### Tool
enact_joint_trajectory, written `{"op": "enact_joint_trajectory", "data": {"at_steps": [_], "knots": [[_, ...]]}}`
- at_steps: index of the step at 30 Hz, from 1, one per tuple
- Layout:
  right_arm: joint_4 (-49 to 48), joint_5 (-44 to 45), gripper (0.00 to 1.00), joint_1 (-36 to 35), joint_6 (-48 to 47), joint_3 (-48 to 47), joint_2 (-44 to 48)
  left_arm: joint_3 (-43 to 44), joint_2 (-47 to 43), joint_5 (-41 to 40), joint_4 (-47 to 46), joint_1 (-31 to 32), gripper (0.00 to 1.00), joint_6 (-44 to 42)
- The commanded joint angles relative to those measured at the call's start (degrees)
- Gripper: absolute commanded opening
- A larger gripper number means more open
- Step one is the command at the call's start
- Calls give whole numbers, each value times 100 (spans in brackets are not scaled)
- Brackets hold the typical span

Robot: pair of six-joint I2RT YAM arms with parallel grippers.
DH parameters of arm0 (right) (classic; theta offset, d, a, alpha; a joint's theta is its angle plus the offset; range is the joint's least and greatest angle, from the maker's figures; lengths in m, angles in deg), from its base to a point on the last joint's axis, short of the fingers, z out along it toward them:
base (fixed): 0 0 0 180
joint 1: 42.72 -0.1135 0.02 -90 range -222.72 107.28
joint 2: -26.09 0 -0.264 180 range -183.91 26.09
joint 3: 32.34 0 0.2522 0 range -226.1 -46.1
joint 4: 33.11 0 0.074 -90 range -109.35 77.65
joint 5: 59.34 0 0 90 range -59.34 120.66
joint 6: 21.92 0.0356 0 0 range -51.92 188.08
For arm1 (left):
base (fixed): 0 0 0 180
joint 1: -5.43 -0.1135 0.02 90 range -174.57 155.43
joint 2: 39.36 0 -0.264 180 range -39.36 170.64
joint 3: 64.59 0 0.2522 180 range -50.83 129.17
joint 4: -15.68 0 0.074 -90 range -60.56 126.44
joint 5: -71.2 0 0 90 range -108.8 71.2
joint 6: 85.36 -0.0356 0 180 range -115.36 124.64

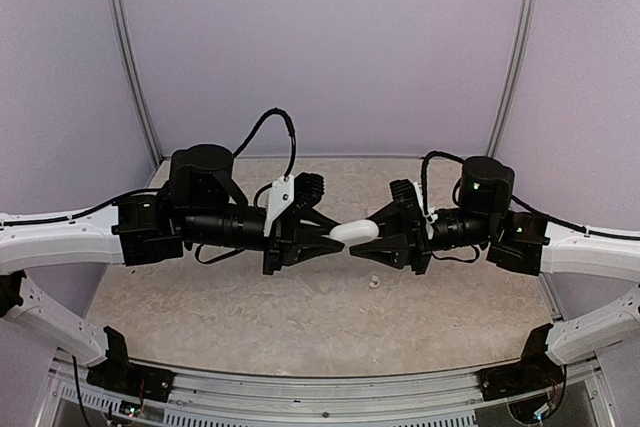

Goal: Insert the wireless bluetooth earbuds into the charging case

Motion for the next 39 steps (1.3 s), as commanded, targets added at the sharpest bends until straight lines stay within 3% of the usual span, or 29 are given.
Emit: {"op": "enact_joint_trajectory", "data": {"at_steps": [1, 4, 8, 14, 25, 39], "knots": [[27, -10, 29, -20, -16, -164, -29, 172, -7, 93, -36, -31, 11, 75], [17, -9, 28, -11, -10, -161, -21, 171, 7, 75, -34, -45, 10, 71], [26, -17, 40, -16, 10, -161, 3, 171, 27, 55, 0, -66, 10, 75], [20, -31, 34, -14, 4, -136, 28, 121, 10, 63, -19, -84, 9, 68], [-35, 41, 40, -7, 65, -91, 113, 92, 45, 53, 7, -106, 8, 6], [-140, 158, 33, 6, 247, -63, 109, 84, 61, -45, 15, -100, 6, -30]]}}
